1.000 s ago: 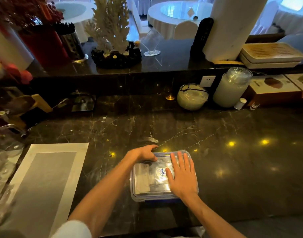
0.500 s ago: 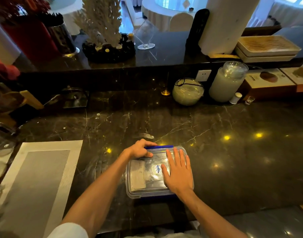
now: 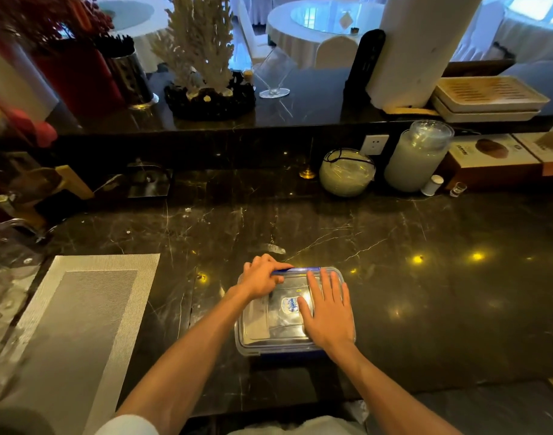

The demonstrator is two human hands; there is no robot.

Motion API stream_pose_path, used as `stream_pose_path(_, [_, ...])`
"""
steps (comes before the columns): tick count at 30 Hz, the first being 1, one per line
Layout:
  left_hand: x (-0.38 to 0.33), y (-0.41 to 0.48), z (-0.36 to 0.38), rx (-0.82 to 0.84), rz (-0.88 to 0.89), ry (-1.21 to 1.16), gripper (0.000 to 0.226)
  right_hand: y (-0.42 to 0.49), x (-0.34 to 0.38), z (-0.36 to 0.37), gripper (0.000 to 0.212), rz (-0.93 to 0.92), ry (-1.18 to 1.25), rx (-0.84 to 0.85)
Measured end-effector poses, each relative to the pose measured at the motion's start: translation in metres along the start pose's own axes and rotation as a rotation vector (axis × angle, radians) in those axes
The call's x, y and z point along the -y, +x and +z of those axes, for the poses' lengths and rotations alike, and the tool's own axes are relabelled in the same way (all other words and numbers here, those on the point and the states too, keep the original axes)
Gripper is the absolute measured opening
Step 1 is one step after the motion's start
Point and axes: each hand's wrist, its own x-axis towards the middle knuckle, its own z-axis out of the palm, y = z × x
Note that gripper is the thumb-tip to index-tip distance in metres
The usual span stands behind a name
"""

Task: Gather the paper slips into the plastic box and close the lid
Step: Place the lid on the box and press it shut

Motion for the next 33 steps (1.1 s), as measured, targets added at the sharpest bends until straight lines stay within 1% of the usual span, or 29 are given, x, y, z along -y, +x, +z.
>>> stream_pose_path(2, [-0.003,-0.016,0.011,-0.135,0.036,0.094,0.047,-0.002,-0.001,-0.005,0.071,-0.031,0.019,0.017])
stream_pose_path(4, [-0.003,-0.042,0.025,-0.313,0.084,0.082,0.048,-0.008,-0.005,-0.011,0.07,-0.095,0.127,0.008])
stream_pose_path(6, [0.002,-0.074,0.043,-0.434,0.141,0.045,0.044,-0.021,-0.015,-0.016,0.07,-0.214,0.242,-0.062])
stream_pose_path(7, [0.007,-0.091,0.055,-0.463,0.173,0.047,0.043,-0.03,-0.022,-0.016,0.072,-0.285,0.242,-0.109])
stream_pose_path(9, [0.018,-0.123,0.079,-0.462,0.22,0.113,0.049,-0.05,-0.038,-0.008,0.081,-0.407,0.15,-0.149])
stream_pose_path(11, [0.027,-0.145,0.1,-0.406,0.245,0.213,0.065,-0.067,-0.051,0.002,0.088,-0.446,0.021,-0.088])
stream_pose_path(13, [0.031,-0.154,0.111,-0.336,0.252,0.324,0.083,-0.074,-0.06,0.012,0.089,-0.447,-0.076,-0.032])
stream_pose_path(15, [0.032,-0.153,0.114,-0.298,0.234,0.374,0.1,-0.074,-0.061,0.018,0.088,-0.439,-0.088,-0.037])
stream_pose_path(17, [0.033,-0.151,0.115,-0.275,0.196,0.374,0.109,-0.072,-0.058,0.023,0.085,-0.417,-0.04,-0.083])
stream_pose_path(20, [0.037,-0.15,0.116,-0.282,0.187,0.367,0.104,-0.071,-0.057,0.029,0.08,-0.422,0.03,-0.161])
stream_pose_path(22, [0.038,-0.149,0.117,-0.306,0.187,0.351,0.1,-0.071,-0.058,0.03,0.081,-0.438,0.054,-0.19])
stream_pose_path(27, [0.039,-0.149,0.119,-0.339,0.209,0.345,0.096,-0.071,-0.057,0.024,0.094,-0.482,-0.03,-0.126])
stream_pose_path(30, [0.04,-0.149,0.118,-0.325,0.242,0.352,0.091,-0.072,-0.059,0.021,0.092,-0.484,-0.027,-0.115])
stream_pose_path(33, [0.044,-0.151,0.118,-0.305,0.294,0.332,0.081,-0.072,-0.068,0.021,0.089,-0.529,-0.013,-0.084])
